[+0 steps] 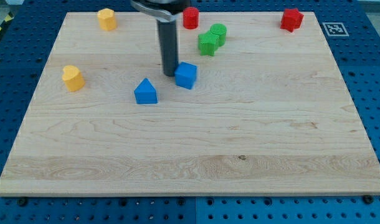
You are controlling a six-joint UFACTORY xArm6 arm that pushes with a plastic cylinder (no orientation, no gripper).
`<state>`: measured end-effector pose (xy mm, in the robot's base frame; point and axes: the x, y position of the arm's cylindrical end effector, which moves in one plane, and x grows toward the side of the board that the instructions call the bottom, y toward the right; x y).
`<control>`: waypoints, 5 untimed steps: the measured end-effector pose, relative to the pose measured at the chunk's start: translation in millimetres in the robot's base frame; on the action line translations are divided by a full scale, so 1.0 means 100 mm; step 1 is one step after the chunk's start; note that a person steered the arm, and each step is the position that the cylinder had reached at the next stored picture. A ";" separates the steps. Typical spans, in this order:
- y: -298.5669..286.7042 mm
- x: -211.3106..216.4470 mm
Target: Move the blue cube to the bottom right
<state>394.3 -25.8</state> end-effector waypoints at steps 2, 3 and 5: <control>1.05 0.27; 1.26 0.45; 1.35 0.93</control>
<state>487.2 108.9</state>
